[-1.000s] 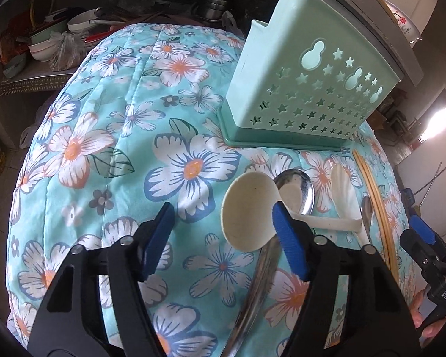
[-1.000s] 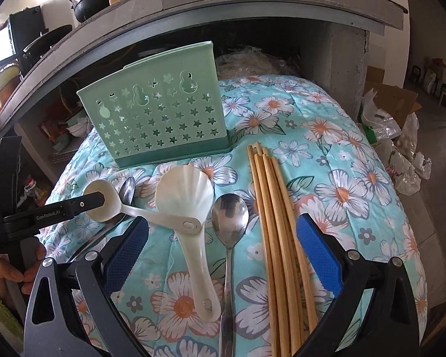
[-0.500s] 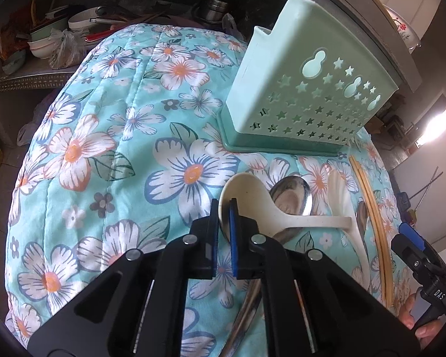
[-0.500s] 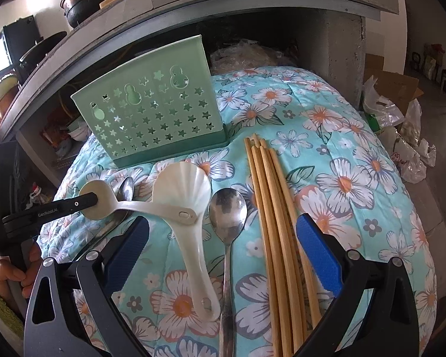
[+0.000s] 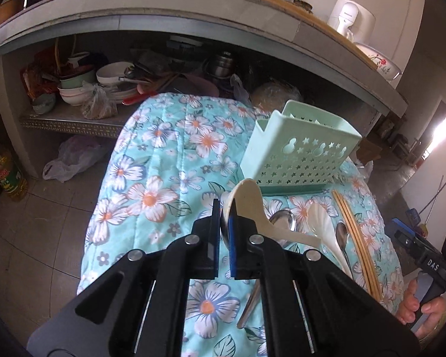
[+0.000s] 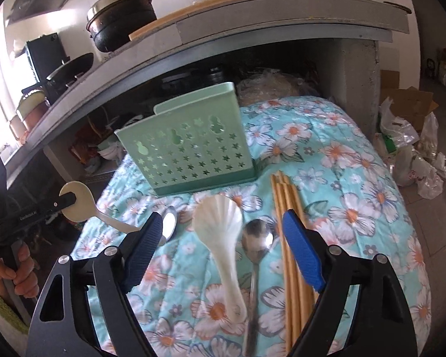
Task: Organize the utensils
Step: 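Grasp a steel spoon with the right tool while the left tool lifts the ladle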
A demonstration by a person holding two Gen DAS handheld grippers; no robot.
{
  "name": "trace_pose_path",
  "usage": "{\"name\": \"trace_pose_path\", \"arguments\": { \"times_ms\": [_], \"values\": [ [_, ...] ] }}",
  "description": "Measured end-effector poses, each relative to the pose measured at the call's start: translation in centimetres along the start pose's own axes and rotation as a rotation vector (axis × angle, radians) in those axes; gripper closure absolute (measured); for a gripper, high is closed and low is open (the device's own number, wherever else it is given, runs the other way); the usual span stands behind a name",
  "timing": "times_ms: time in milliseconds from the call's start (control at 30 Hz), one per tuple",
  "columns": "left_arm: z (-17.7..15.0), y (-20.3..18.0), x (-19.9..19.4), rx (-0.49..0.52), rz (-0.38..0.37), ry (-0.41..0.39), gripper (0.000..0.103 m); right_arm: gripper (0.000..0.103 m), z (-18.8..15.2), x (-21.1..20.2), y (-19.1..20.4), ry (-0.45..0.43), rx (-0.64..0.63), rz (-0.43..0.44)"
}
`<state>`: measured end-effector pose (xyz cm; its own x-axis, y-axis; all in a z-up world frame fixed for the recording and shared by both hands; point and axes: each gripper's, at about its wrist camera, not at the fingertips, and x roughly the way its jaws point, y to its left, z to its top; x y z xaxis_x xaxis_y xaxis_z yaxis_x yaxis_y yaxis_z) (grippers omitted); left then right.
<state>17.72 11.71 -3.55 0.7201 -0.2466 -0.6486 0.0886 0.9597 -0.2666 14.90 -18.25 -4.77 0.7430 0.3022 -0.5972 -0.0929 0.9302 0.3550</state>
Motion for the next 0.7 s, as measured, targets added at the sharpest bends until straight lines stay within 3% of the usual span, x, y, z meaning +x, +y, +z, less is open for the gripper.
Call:
{"name": "trace_pose_path", "arguments": {
  "times_ms": [133,233,433,700],
  "values": [
    [0.1,1.5,-2.5,-0.03,0.026,-0.052,0.099,0.038,1.7,4.1,1.5,0.111,0.005,0.157],
    [-0.2,2.2,-3.6,-0.055,0.045,-0.075,0.099,0.049,1.9,7.9,2.9,0.217,-0.021,0.208],
    [-1.1,4.2,-4.5,-0.105,0.084,-0.081,0.099,0.066,1.5,14.2,4.7,0.357,-0.109,0.148],
    [-1.6,5.8,-4.3,-0.144,0.099,-0.069,0.099,0.075,0.4,18.1,5.3,0.44,-0.212,0.095]
  ]
}}
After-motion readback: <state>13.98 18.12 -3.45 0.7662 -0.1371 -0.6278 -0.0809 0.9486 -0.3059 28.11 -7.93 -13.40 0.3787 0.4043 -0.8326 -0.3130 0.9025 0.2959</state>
